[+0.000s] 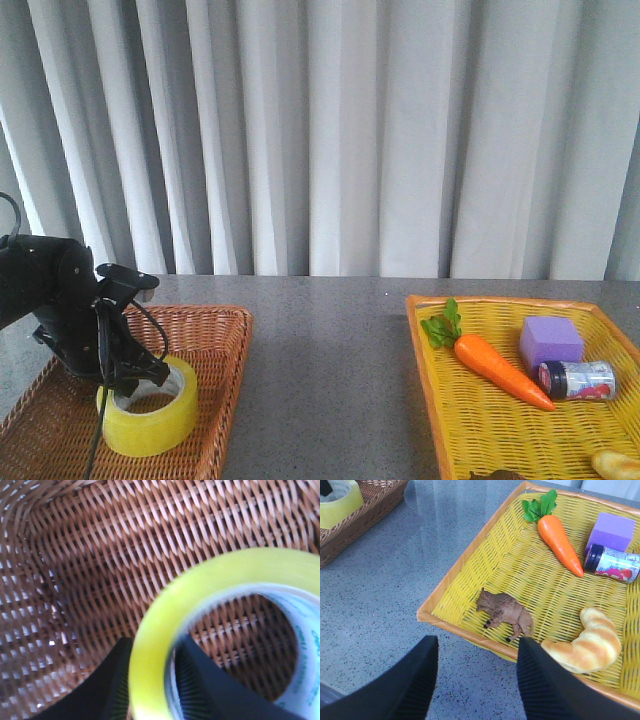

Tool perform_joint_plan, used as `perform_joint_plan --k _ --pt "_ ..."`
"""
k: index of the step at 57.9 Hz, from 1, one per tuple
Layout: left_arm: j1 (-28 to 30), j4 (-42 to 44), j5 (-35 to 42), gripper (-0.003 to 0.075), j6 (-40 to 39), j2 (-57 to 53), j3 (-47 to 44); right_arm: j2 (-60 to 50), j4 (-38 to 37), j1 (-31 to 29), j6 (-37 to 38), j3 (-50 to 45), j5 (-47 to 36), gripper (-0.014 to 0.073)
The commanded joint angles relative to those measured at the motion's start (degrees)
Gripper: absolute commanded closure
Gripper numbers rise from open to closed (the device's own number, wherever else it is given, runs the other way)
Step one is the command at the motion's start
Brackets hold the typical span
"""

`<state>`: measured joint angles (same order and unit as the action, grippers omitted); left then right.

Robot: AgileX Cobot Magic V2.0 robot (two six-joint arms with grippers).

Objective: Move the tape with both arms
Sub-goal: 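Lower the tape roll into the brown wicker basket, then open the left gripper and raise it away from the basket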

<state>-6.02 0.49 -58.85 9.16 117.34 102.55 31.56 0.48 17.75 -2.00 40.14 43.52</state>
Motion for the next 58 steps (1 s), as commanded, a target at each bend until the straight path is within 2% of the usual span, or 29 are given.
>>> perform_joint_plan --k 1,13,19,37,46,58 --pt "0.2 -0.5 2.5 0.0479 -0.7 -3.6 1.5 0.2 0.0 -0.3 0.0 1.4 -3.6 0.0240" --pt "0.2 -0.8 1.6 0.0276 -0.6 -4.0 1.5 0.2 0.0 -0.3 0.0 1.4 -3.6 0.0240" --pt "0.2 -0.8 0.1 0.0226 -0.6 -5.9 1.5 0.2 0.0 -0.3 0.0 1.4 -3.6 0.0240" --pt "0.2 -4.6 -2.3 0.0235 -0.7 -19.4 -0.1 0.2 0.0 -0.3 0.0 1.4 -3.6 0.0240" --pt "0.2 -7.8 2.2 0.0235 -0.4 -30.0 -10.6 0.2 0.0 -0.3 0.0 1.4 -3.6 0.0240" --pt "0.2 -7.8 9.8 0.0235 1.1 -46.5 -28.0 0.2 0.0 -0.3 0.0 1.4 -3.6 0.0240"
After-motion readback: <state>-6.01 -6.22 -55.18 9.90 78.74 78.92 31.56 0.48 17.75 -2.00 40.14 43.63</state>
